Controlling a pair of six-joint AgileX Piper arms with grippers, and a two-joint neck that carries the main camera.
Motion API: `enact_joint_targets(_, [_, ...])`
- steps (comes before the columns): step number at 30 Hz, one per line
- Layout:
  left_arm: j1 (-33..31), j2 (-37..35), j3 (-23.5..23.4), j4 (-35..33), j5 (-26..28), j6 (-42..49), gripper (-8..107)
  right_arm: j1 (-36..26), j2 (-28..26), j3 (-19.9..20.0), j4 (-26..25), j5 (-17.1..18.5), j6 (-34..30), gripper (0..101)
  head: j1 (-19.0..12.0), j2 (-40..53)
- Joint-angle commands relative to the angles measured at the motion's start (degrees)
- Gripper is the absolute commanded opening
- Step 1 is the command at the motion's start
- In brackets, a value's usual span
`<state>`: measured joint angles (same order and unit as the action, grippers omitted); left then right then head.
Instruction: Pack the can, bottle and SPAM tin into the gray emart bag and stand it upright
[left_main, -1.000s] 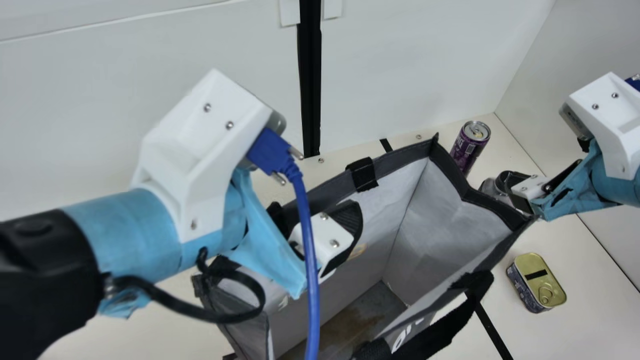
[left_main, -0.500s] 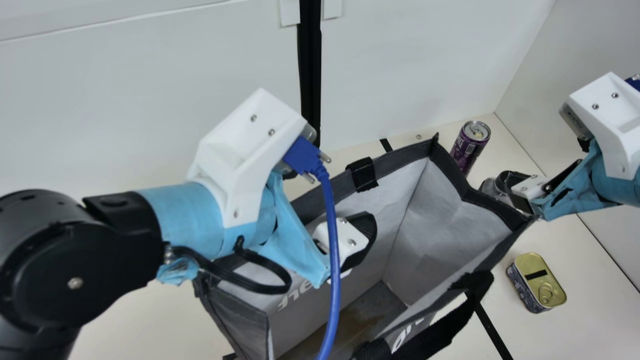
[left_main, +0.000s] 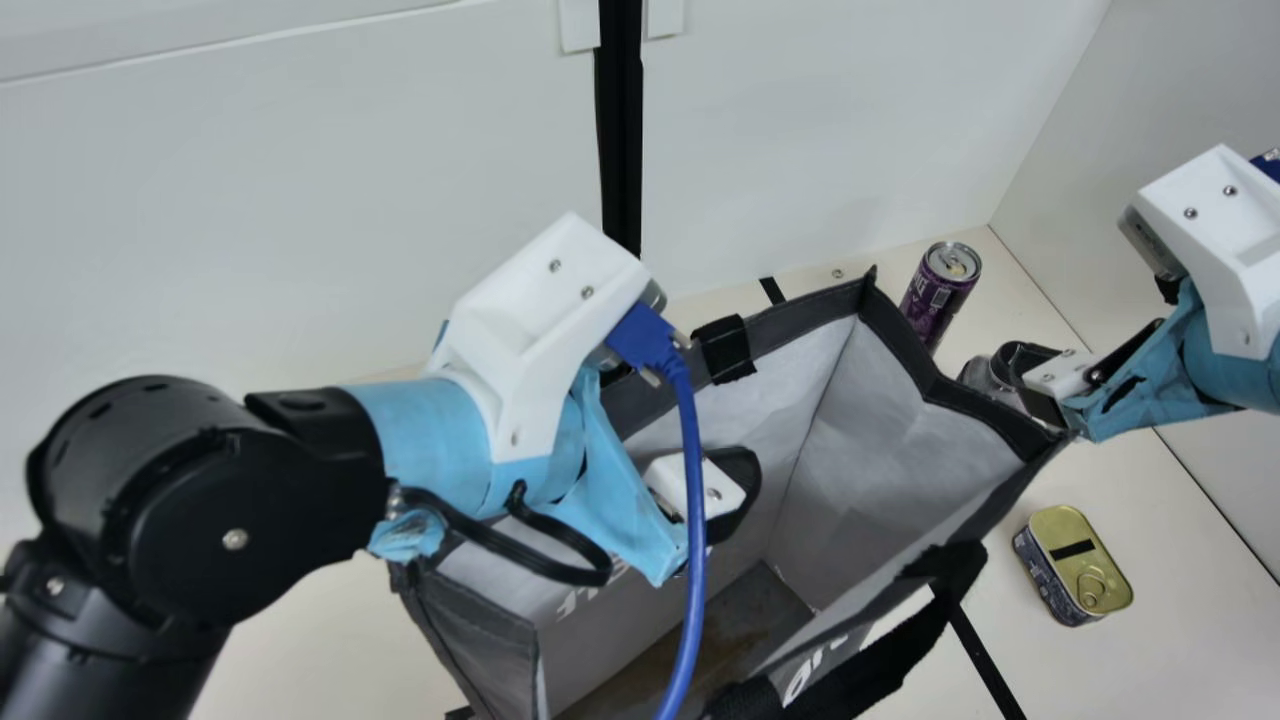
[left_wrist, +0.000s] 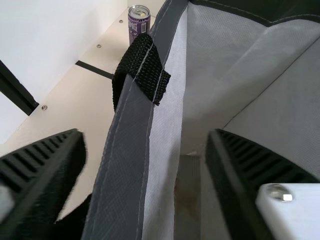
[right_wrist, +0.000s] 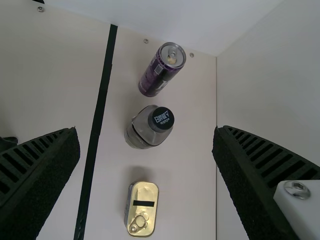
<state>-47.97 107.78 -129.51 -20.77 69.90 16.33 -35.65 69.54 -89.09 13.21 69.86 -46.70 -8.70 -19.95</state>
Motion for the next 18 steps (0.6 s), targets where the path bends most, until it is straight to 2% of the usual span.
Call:
enact_joint_targets(1, [-0.03, 0.08, 0.17, 0.19, 0.0, -0.05, 43, 0.0, 0.0, 0.0, 0.0, 0.0, 0.0, 95, -1.3, -0.05])
enact_joint_targets(9, [-0.02, -0.5, 0.6, 2.31, 0.0, -0.46, -8, 0.0, 0.0, 0.0, 0.0, 0.0, 0.0, 95, -1.3, -0.05])
enact_joint_targets(18, [-0.27, -1.83, 0.2, 7.02, 0.0, -2.44, -8, 0.0, 0.0, 0.0, 0.0, 0.0, 0.0, 95, -1.3, -0.05])
